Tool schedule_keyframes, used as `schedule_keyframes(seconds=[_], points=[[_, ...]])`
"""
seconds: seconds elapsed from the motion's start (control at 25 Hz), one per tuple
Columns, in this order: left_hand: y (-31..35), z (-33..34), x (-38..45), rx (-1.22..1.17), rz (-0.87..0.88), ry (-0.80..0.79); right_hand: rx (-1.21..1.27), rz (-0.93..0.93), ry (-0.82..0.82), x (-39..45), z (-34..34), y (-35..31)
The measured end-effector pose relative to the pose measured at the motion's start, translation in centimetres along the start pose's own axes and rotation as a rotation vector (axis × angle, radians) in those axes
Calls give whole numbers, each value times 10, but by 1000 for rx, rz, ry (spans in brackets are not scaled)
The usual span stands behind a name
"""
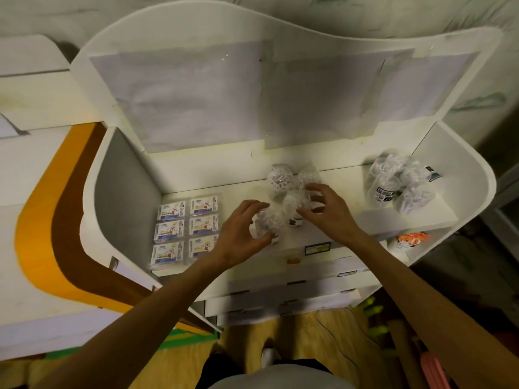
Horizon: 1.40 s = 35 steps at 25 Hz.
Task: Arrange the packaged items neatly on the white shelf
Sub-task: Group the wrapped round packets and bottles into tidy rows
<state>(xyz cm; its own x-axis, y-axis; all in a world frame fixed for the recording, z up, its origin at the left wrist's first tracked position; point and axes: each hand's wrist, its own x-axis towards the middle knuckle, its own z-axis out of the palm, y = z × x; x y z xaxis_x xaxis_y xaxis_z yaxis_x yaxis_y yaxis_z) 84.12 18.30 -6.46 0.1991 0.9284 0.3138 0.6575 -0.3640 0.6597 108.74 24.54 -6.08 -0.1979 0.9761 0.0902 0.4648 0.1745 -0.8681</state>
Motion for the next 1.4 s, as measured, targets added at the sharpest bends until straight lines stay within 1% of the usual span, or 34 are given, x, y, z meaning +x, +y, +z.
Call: schedule_keyframes(seconds=[0.24,0.28,0.4,0.56,0.64,0.68,0.76,0.8,0.84,0.88,0.96,1.04,1.16,1.24,1.32,1.4], points=[[2,2,-3,-46,8,-10,-14,-95,-83,26,28,-13],[3,3,-4,-41,2,-6,-71,-122,-84,28,30,-12],[8,10,-6,-39,-31,19,-361,-207,-70,30,31,-11],[12,19,-3,-50,-60,34,-500,-245,-90,33,26,-19],[13,22,-2,-7,-69,37,-504,-280,-48,33,21,-21],[12,22,-3,35,-66,45,-478,-284,19,34,16,-20],[11,19,-1,109,-45,73,-477,-279,171,41,0,-13],[11,16,2,138,-34,73,-521,-268,200,48,-8,-10],[12,14,6,170,-22,52,-562,-245,181,55,-15,-5],[14,12,11,210,-6,9,-583,-201,128,62,-22,-2],[17,13,20,317,41,-100,-581,-102,28,72,-31,-1],[15,18,24,417,74,-186,-577,-46,-27,78,-36,-3],[12,23,25,475,70,-220,-604,-29,-96,80,-38,-7],[12,25,26,499,65,-216,-648,-35,-106,81,-38,-8],[11,25,27,528,66,-213,-691,-26,-67,80,-39,-11],[13,25,26,542,60,-215,-794,29,-18,77,-40,-15]])
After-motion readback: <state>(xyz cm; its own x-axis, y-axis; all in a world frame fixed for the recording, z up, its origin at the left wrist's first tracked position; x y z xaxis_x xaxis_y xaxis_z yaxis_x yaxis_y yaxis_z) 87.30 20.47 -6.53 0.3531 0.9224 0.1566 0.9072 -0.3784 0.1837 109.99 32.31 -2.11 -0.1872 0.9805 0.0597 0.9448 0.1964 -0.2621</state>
